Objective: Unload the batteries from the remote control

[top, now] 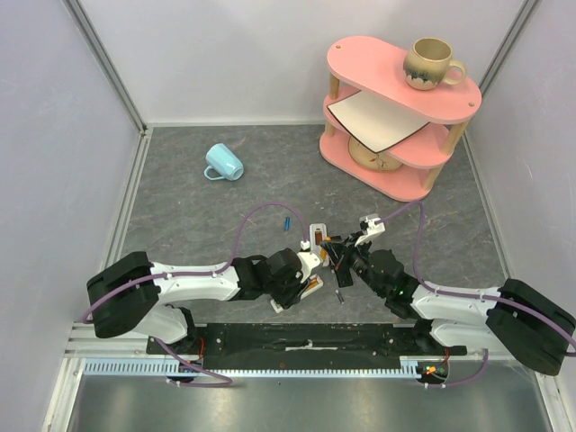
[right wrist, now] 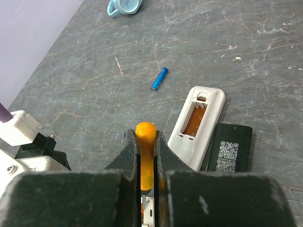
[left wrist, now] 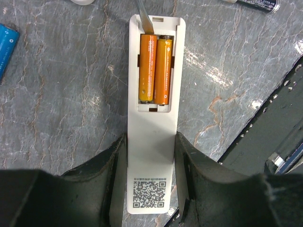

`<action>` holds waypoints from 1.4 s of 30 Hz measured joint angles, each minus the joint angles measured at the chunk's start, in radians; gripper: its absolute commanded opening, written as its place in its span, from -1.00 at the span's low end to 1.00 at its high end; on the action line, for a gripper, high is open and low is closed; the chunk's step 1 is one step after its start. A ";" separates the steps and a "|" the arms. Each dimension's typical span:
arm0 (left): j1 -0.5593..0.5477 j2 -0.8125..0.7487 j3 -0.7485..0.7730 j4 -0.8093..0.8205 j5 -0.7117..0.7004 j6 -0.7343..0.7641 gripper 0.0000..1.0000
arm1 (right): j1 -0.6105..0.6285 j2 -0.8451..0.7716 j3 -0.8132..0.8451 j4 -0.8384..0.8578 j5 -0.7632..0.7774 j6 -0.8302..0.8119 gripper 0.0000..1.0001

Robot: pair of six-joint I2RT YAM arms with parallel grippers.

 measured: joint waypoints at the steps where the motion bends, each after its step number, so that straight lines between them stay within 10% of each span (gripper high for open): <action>1: 0.000 0.000 0.000 0.000 0.000 0.000 -0.55 | 0.000 0.002 0.000 0.002 -0.002 0.002 -1.00; 42: 0.000 -0.012 -0.010 -0.001 -0.004 -0.001 -0.81 | 0.008 0.084 0.045 0.031 -0.156 0.210 -1.00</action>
